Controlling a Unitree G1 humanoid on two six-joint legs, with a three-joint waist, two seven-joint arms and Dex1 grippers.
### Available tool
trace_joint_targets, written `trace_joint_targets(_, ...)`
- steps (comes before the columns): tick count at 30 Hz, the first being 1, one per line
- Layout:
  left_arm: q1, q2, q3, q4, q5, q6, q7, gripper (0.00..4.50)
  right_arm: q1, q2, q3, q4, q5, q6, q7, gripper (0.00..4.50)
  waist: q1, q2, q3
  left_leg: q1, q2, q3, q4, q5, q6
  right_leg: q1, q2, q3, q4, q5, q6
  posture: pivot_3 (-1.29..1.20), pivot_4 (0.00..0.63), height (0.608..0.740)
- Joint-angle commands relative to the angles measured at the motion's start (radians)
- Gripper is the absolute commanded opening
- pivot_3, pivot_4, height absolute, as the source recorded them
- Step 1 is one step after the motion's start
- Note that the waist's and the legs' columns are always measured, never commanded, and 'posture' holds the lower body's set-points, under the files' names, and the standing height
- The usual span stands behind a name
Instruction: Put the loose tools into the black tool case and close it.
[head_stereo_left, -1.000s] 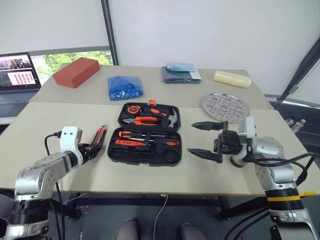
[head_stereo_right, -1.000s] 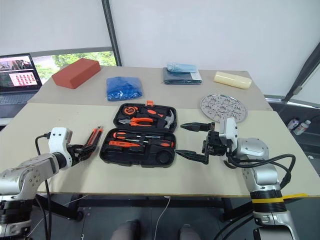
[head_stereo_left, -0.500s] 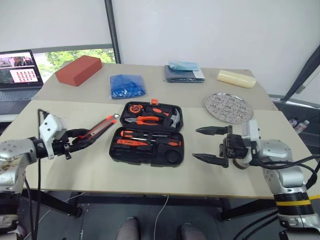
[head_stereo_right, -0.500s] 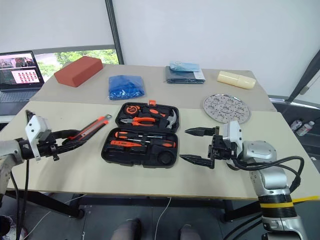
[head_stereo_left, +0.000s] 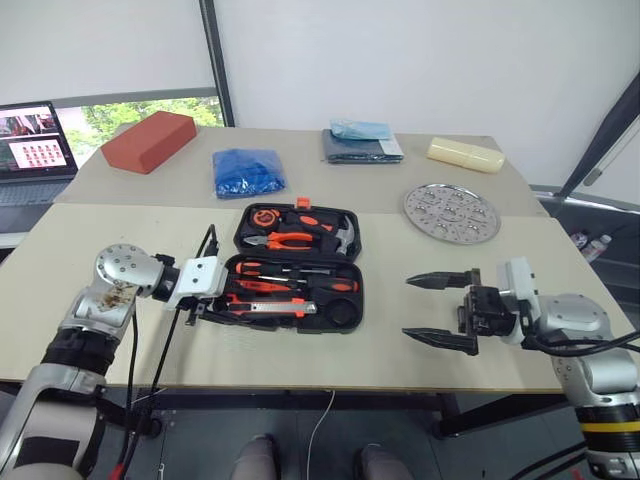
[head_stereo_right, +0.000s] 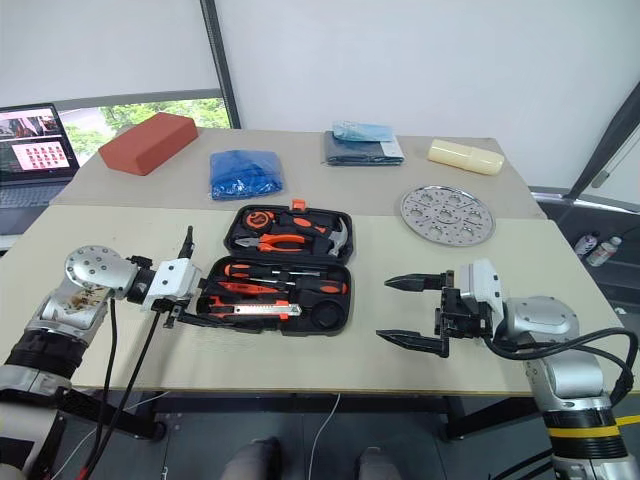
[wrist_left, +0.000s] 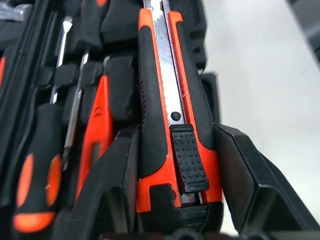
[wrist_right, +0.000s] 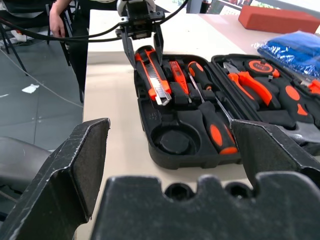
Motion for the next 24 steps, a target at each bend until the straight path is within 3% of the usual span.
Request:
trace_joint_targets(1, -0.033, -0.018, -0.029, 0.051, 0.052, -0.05, 0.008, 1.79, 0.005, -0.012, -0.035, -0.04, 0.022, 0.004, -0.015, 4.5, 0.0, 0.0, 0.0, 0.0, 0.0, 0.0, 0.0, 0.0, 0.0, 0.0, 0.0, 0.0, 0.0, 0.0, 0.001, 0.0, 0.15, 0.74)
trace_joint_targets(8, -0.081, -0.046, -0.058, 0.113, 0.065, -0.095, -0.053, 1.79, -0.003, -0.006, -0.03, -0.036, 0.021, 0.003, -0.02, 4.5, 0.0, 0.0, 0.0, 0.0, 0.0, 0.0, 0.001, 0.0, 0.0, 0.0, 0.0, 0.0, 0.001, 0.0, 0.001, 0.0, 0.15, 0.74)
trace_joint_targets(10, -0.091, -0.059, -0.058, 0.137, 0.054, -0.123, -0.076, 2.81, -0.007, -0.002, -0.026, -0.029, 0.018, 0.0, -0.02, 4.5, 0.0, 0.0, 0.0, 0.0, 0.0, 0.0, 0.001, 0.0, 0.0, 0.0, 0.0, 0.0, 0.001, 0.0, 0.001, 0.0, 0.15, 0.74)
trace_joint_targets(15, -0.118, -0.093, -0.023, 0.221, -0.005, -0.181, -0.114, 4.45, -0.016, 0.011, -0.019, -0.001, 0.01, -0.012, -0.019, 4.5, -0.004, 0.0, 0.0, 0.0, 0.0, 0.0, 0.001, 0.0, 0.001, 0.0, 0.0, 0.0, 0.001, 0.0, 0.0, 0.0, 0.15, 0.74)
trace_joint_targets(18, -0.147, -0.122, 0.042, 0.278, -0.061, -0.183, -0.108, 4.45, -0.024, 0.019, -0.017, 0.019, 0.006, -0.016, -0.017, 4.5, -0.004, 0.0, 0.0, 0.0, 0.0, 0.0, 0.001, 0.0, 0.001, 0.0, 0.0, 0.0, 0.001, 0.0, 0.0, 0.0, 0.15, 0.74)
trace_joint_targets(22, -0.181, -0.133, 0.143, 0.291, -0.196, -0.012, -0.117, 4.45, -0.03, 0.028, -0.018, 0.046, 0.004, -0.013, -0.017, 4.5, -0.002, 0.0, 0.0, -0.001, 0.0, -0.001, 0.002, 0.0, 0.001, 0.0, 0.0, 0.0, 0.002, 0.0, 0.0, 0.0, 0.15, 0.74)
trace_joint_targets(24, -0.168, -0.123, 0.164, 0.265, -0.252, 0.062, -0.118, 3.91, -0.028, 0.03, -0.019, 0.061, 0.001, -0.015, -0.02, 4.5, -0.002, -0.001, 0.0, -0.001, 0.0, -0.001, 0.003, 0.0, 0.001, 0.0, 0.0, 0.0, 0.002, 0.0, 0.0, 0.0, 0.15, 0.74)
